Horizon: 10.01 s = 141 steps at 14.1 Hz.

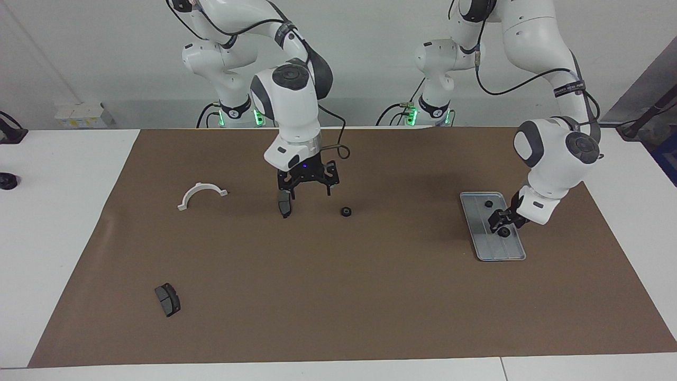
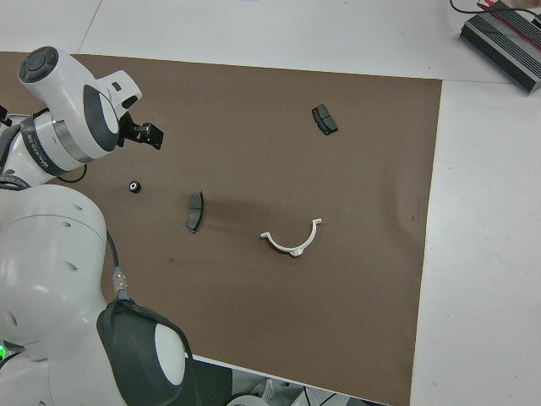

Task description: Place bearing gear from tray to pile

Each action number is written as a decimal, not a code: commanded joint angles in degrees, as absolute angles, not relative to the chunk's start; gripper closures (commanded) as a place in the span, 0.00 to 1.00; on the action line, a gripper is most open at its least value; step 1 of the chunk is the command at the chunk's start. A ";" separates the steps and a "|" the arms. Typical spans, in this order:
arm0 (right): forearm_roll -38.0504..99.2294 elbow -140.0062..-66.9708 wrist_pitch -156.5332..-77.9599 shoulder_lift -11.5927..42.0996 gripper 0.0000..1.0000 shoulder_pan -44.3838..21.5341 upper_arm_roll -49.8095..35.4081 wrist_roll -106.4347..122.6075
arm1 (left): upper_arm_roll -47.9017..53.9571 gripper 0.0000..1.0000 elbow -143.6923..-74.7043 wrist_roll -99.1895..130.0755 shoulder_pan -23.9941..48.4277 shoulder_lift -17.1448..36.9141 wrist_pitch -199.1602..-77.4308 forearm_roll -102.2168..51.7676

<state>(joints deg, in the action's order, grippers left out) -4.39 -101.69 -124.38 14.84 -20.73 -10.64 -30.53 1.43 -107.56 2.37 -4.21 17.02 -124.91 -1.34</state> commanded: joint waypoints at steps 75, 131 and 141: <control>-8.79 -110.48 -136.58 16.26 0.00 -15.80 -12.04 -36.02 | 2.11 0.33 -125.58 -6.85 -4.92 5.89 -128.40 -1.32; -4.92 -124.28 -135.89 10.28 0.37 3.51 -11.87 -8.27 | 2.11 0.07 -115.85 34.63 31.38 16.87 -140.46 0.78; -0.44 -116.55 -132.00 10.19 0.00 -1.30 -17.75 -19.75 | 2.29 0.10 -98.00 14.37 9.26 12.23 -112.08 -0.78</control>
